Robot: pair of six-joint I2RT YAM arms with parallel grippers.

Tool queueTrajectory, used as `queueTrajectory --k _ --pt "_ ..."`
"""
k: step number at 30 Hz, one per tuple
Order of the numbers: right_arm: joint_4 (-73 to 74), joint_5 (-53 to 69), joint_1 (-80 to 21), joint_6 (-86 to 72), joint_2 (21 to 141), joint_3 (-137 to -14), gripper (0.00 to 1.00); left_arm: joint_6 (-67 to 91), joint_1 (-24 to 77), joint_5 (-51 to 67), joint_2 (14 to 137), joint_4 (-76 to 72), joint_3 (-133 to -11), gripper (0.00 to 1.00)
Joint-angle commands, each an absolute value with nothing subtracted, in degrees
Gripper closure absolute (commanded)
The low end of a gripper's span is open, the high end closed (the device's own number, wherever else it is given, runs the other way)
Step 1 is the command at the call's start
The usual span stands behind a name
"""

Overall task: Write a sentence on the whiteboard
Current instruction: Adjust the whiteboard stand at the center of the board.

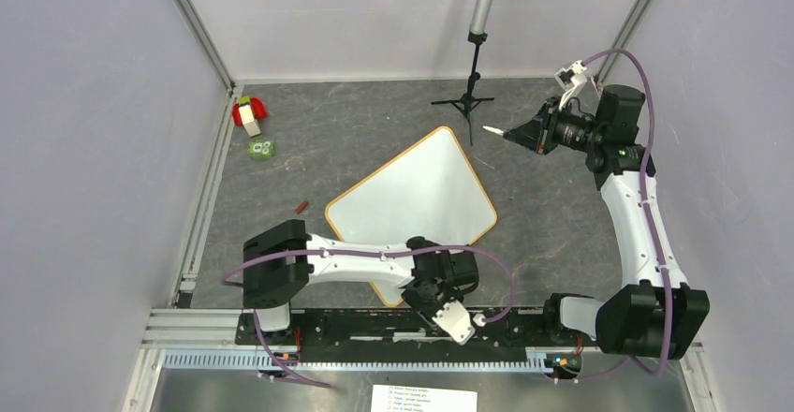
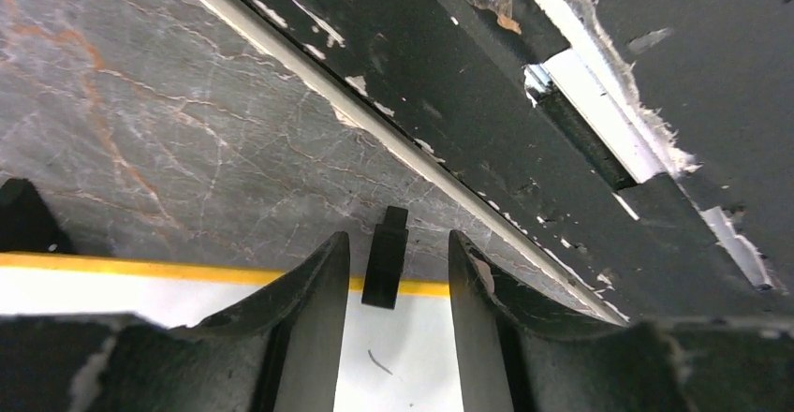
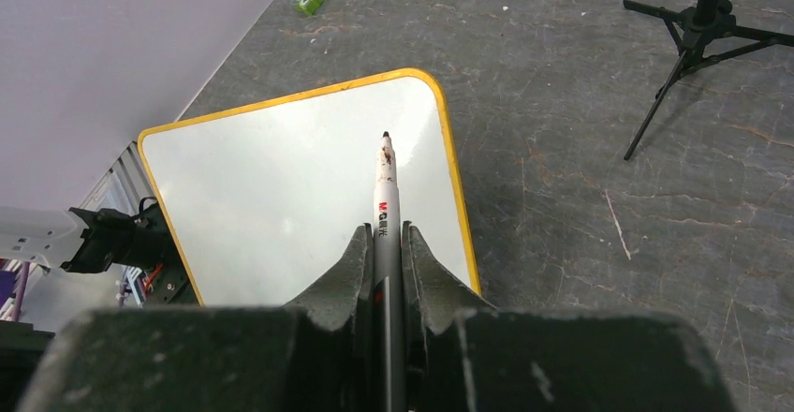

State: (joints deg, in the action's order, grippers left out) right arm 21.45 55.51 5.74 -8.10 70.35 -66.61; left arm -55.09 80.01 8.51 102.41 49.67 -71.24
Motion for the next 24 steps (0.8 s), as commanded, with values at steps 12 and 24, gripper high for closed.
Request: queueTrajectory --k 12,24 --pt "20.73 56.95 5.98 -7.69 69.40 -66.32 1.00 -65.68 80.24 6.59 101.70 46.08 -64.84 0.82" --pt "20.57 56.87 5.98 -7.77 69.27 -65.89 1.00 -71.05 82.61 7.14 99.61 51.96 -61.78 0.88"
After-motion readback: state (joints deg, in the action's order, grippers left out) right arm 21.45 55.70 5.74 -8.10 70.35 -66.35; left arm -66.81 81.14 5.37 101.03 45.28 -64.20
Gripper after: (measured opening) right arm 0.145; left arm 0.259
